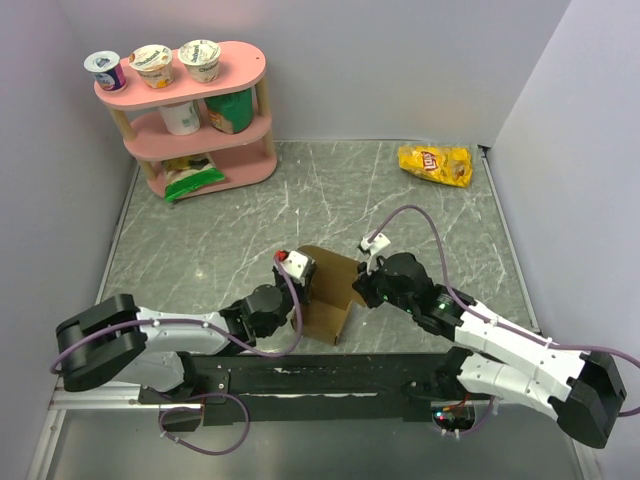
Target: Fold the paper box
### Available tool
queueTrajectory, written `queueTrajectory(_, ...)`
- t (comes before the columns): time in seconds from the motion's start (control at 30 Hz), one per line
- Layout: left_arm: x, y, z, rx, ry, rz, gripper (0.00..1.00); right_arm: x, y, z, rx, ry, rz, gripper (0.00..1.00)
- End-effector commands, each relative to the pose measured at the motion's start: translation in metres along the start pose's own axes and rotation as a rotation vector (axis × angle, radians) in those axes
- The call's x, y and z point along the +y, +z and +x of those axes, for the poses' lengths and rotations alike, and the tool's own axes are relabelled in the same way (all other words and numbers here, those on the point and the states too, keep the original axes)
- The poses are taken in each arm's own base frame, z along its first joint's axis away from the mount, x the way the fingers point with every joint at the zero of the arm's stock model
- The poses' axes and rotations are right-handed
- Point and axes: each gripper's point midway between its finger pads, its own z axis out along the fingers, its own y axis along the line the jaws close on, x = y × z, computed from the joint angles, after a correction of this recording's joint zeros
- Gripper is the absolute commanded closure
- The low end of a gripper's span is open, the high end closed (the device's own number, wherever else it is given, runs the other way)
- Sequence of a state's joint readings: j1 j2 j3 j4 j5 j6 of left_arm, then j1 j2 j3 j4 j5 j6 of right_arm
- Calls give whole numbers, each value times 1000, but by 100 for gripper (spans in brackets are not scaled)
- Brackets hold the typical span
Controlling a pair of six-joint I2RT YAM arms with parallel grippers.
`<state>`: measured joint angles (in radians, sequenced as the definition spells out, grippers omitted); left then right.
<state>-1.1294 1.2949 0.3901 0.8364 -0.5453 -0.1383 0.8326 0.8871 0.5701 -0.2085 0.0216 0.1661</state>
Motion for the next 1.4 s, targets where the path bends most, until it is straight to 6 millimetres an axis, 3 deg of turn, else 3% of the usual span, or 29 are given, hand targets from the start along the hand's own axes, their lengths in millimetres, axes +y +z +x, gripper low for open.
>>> queueTrajectory(0.0, 1, 11, -4, -6, -91, -112, 99, -15, 3, -39, -122, 93, 131, 93)
queueTrajectory(0.13, 1, 14, -1, -8, -139, -162, 99, -29, 9, -43, -165, 165, 239, 94)
queueTrajectory(0.3, -1, 15, 0, -32, -167, -213, 99, -51, 7, -63, -257, 185, 378, 96)
queueTrajectory(0.5, -1, 16, 5, -60, -145, -284, 99, -53, 5, -88, -341, 220, 419, 97)
queueTrajectory(0.67, -7, 17, 15, -46, -145, -320, 99, -51, 10, -82, -344, 259, 448, 100)
queueTrajectory(0.93, -17, 20, 35, -19, -185, -376, 99, -39, 12, -54, -368, 324, 461, 100)
queueTrajectory(1.37, -20, 3, 61, -3, -166, -431, 99, -35, 11, -18, -355, 435, 489, 100)
